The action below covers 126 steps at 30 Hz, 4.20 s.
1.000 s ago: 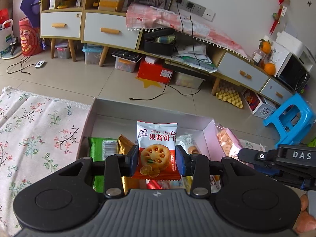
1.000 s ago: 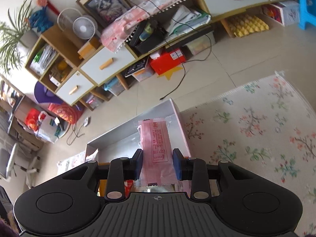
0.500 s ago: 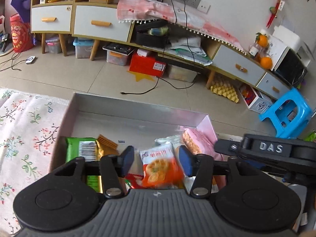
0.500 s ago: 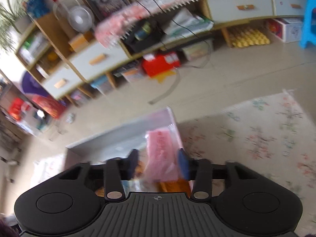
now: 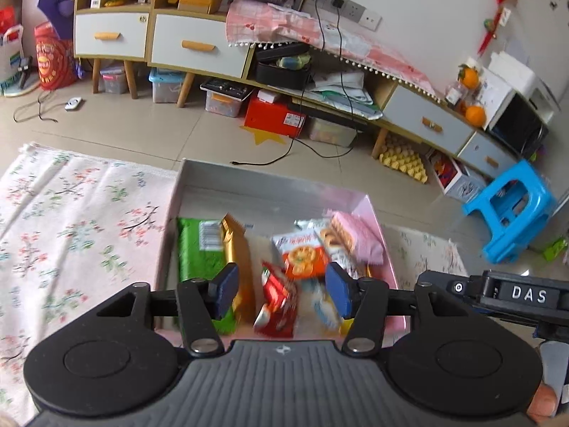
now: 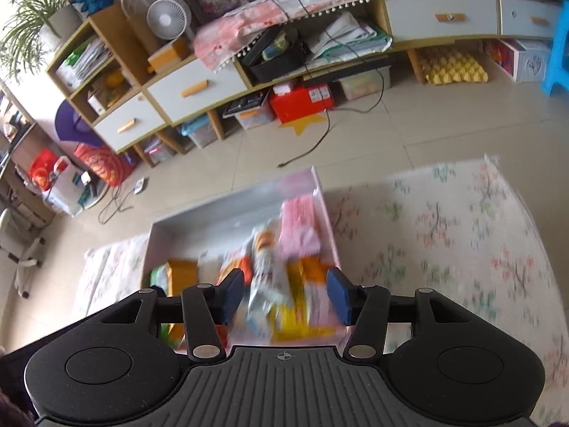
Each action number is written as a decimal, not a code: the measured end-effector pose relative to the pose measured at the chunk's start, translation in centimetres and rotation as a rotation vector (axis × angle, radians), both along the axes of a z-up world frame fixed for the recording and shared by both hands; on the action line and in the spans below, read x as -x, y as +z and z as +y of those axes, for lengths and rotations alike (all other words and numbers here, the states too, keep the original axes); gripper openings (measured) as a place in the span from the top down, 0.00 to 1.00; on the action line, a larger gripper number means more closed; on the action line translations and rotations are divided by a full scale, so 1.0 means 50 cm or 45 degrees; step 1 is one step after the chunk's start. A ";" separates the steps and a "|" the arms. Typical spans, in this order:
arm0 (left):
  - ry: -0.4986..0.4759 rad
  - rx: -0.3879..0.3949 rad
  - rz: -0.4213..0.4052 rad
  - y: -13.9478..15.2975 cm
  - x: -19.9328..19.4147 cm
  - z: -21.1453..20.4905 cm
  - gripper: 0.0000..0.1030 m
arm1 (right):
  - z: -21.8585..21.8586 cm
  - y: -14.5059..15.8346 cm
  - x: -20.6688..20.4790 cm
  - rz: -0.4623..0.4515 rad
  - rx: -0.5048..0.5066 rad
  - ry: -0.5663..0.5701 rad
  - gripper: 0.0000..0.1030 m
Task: Organize snacks
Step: 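Lower both packs into the pink box and open both tools, then grasp the brown square cake with the left tool while the right tool grasps the red candy bag, then carry both snacks into the pink box and open both tools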
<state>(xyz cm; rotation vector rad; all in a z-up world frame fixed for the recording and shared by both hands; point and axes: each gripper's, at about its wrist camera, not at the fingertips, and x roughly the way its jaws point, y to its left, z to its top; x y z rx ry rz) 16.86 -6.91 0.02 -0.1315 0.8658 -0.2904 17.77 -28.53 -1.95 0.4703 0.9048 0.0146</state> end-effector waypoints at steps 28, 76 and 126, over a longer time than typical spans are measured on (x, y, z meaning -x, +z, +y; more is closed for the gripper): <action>0.103 -0.120 0.225 -0.113 0.209 0.140 0.27 | 0.039 -0.043 0.259 0.061 -0.001 0.094 0.33; 0.052 -0.111 0.166 -0.105 0.198 0.127 0.69 | 0.055 -0.049 0.250 0.026 0.030 0.161 0.76; 0.116 0.003 -0.022 -0.061 -0.171 0.030 0.69 | 0.062 -0.041 -0.129 0.022 -0.011 0.178 0.76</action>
